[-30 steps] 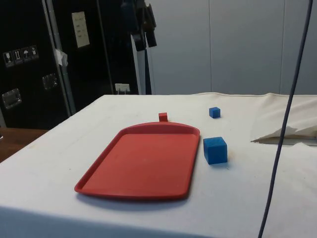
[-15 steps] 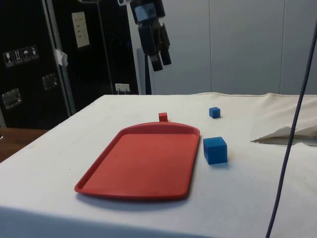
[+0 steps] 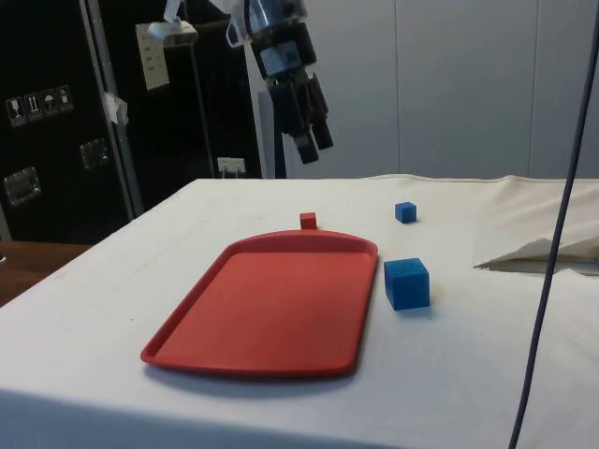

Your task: Pick up the largest block and place it onto the tray.

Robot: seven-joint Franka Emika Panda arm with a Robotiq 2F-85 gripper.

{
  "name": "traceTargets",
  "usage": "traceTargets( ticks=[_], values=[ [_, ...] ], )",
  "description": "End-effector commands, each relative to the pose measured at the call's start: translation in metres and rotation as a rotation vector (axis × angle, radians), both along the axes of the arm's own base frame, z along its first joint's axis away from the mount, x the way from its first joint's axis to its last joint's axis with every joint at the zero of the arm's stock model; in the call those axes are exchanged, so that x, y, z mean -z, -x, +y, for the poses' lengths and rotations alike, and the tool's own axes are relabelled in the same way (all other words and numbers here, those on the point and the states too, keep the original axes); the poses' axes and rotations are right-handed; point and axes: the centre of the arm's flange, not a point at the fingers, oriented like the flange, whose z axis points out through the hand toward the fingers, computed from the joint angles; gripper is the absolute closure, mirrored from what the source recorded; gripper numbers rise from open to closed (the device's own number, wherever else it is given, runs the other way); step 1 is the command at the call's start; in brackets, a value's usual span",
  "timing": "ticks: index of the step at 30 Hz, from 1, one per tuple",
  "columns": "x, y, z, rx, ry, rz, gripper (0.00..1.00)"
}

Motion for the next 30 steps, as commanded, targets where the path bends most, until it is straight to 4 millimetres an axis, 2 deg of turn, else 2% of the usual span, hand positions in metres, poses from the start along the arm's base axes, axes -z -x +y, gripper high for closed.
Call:
traceTargets(
  ticks=[1, 4, 5, 12, 13, 19, 21, 30],
  values=[
    [0.006, 0.005, 0.001, 0.000, 0.000, 0.010, 0.00],
    [0.015, 0.016, 0.002, -0.005, 0.006, 0.032, 0.00],
    [0.014, 0.011, 0.001, -0.004, 0.001, 0.034, 0.00],
    [0.038, 0.038, 0.007, -0.012, 0.015, 0.066, 0.00],
    [0.035, 0.035, 0.005, -0.012, 0.006, 0.074, 0.00],
    [0.062, 0.051, 0.011, -0.018, 0.016, 0.073, 0.00],
    [0.062, 0.053, 0.011, -0.021, 0.014, 0.080, 0.00],
    [0.089, 0.069, 0.024, -0.038, 0.029, 0.085, 0.00]
  ],
)
